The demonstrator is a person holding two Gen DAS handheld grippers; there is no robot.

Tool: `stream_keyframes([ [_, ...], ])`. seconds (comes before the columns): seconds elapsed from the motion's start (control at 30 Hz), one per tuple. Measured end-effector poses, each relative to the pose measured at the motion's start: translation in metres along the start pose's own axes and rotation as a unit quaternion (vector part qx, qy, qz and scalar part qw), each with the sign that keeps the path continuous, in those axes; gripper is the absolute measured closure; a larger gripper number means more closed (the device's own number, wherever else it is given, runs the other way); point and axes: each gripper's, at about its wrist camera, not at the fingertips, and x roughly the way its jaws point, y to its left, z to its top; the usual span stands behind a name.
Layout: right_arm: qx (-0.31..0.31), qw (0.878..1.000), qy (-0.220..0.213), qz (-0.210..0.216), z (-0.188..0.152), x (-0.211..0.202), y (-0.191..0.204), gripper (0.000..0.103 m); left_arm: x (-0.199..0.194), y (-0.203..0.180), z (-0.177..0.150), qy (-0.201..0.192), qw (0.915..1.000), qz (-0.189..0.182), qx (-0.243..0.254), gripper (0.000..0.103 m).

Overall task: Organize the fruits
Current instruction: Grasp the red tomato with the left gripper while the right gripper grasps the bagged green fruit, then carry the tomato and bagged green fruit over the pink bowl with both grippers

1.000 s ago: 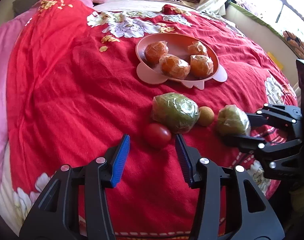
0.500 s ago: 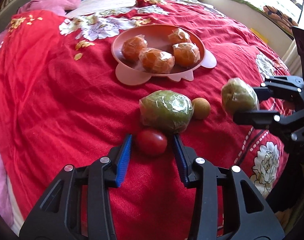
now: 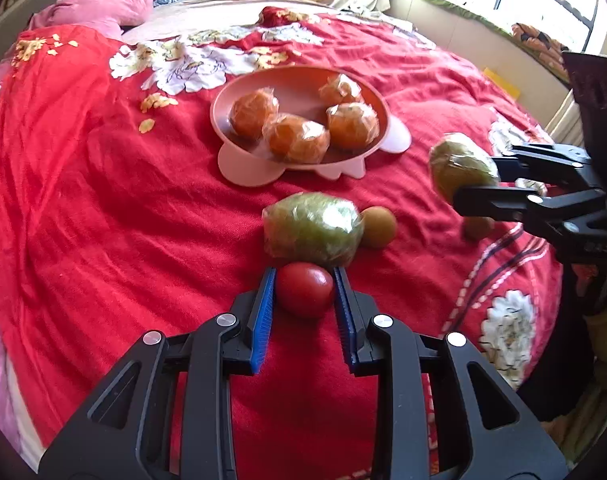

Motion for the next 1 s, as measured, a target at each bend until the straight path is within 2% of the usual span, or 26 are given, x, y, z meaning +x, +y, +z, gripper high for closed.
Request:
stream_keyframes([
  [0.37, 0.007, 1.000, -0.022, -0.005, 0.011, -0.013, -0.008, 0.065, -0.022, 0.006, 0.025, -0.025, 0.9995, 0.007, -0.016, 0.082],
  [1.0, 0.019, 0.998, -0.052, -0.028, 0.053, -0.010, -0.043, 0.066, 0.004, -0.001, 0.089, -0.028, 0.9991, 0.016, -0.027, 0.082],
])
